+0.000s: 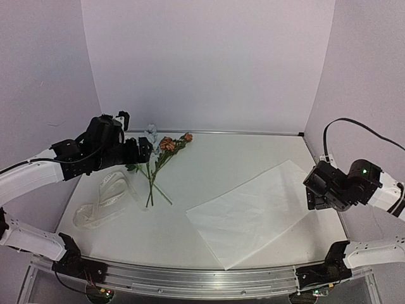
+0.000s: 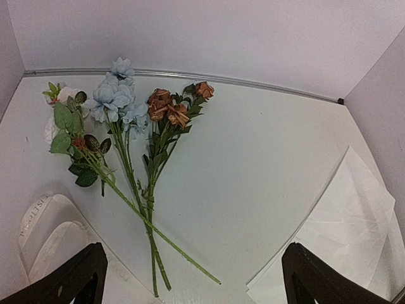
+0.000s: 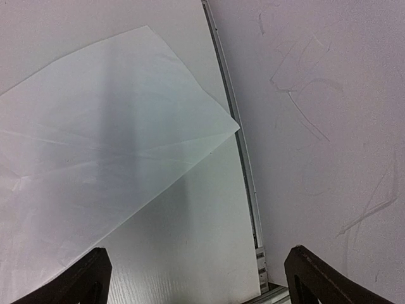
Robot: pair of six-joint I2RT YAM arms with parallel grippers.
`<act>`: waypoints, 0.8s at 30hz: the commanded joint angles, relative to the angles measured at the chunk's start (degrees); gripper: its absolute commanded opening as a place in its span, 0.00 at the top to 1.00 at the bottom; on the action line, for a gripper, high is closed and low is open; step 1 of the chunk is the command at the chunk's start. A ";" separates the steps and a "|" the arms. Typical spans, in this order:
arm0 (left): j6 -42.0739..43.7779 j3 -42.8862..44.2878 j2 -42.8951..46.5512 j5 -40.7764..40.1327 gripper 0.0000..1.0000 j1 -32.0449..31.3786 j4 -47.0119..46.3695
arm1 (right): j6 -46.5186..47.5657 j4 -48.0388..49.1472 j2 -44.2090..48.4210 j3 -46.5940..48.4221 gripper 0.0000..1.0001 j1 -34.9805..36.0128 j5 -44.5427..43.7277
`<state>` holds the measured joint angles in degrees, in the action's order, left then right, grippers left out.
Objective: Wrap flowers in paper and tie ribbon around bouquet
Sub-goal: Move the folded wrapping paper to the center of the board.
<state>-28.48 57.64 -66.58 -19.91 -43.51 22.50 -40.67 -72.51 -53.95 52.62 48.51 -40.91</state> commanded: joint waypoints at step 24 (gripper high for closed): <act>0.69 21.30 -40.85 33.40 0.07 2.82 -8.78 | -14.26 16.44 -7.06 -15.77 0.02 -19.64 28.02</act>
<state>-27.11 74.69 -103.94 5.40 -41.01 13.82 -52.20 -60.91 -60.18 38.60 30.55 -16.71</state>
